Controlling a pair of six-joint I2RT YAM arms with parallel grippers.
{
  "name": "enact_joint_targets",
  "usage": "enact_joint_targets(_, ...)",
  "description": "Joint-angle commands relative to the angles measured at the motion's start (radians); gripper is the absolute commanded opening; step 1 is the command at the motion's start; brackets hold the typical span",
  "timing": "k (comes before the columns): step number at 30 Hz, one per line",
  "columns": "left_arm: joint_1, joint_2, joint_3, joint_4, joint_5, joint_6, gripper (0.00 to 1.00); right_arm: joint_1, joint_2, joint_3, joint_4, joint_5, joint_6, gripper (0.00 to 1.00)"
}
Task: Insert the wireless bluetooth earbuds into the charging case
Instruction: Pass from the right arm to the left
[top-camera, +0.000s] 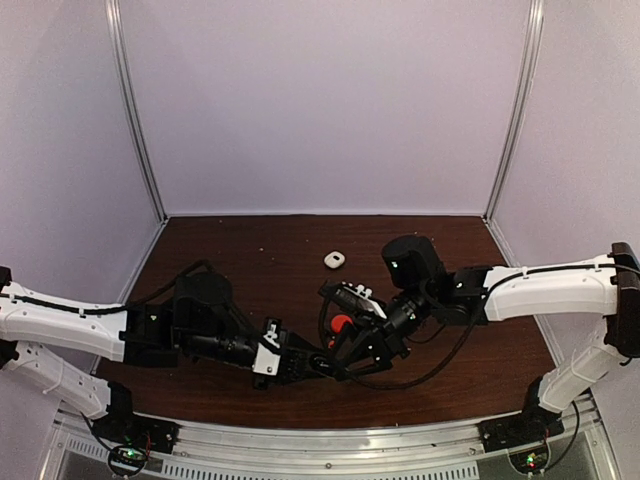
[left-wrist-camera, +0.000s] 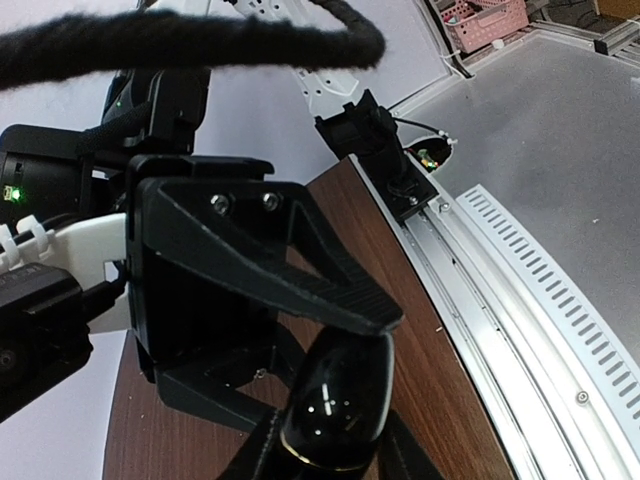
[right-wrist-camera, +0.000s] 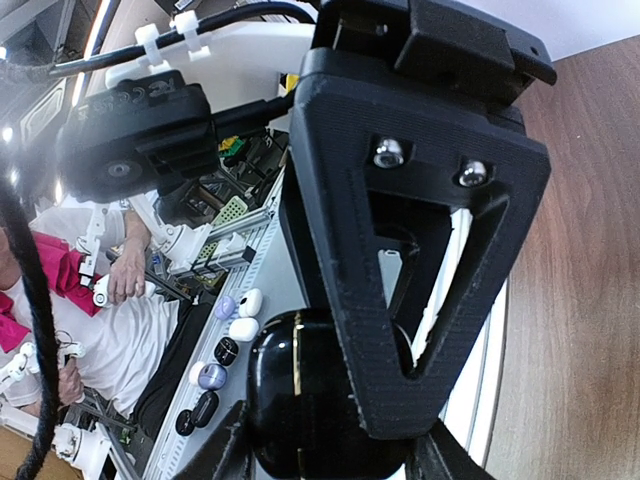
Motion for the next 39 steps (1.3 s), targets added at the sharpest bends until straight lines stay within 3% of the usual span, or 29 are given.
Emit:
enact_joint_targets(1,-0.01,0.007,0.029,0.025,0.025,0.015,0.32,0.008,0.009,0.038,0.014,-0.025,-0.016,0.26)
enact_joint_targets(11,-0.011,0.006,0.025,0.024,0.024,0.012,0.19,0.008,0.001,0.045,0.009,-0.032,-0.027,0.27)
enact_joint_targets(17,-0.01,-0.025,0.0,0.065,0.008,-0.045,0.09,-0.019,-0.023,0.059,-0.038,0.017,-0.075,0.53)
enact_joint_targets(22,-0.007,-0.064,-0.029,0.103,-0.025,-0.141,0.07,-0.066,-0.15,0.012,0.044,0.173,-0.088,0.63)
enact_joint_targets(30,0.073,-0.098,-0.057,0.184,0.015,-0.362,0.04,-0.037,-0.335,-0.063,0.064,0.415,-0.258,0.61)
enact_joint_targets(39,0.139,-0.069,-0.02,0.185,0.062,-0.49,0.02,0.05,-0.301,0.008,-0.083,0.592,-0.401,0.59)
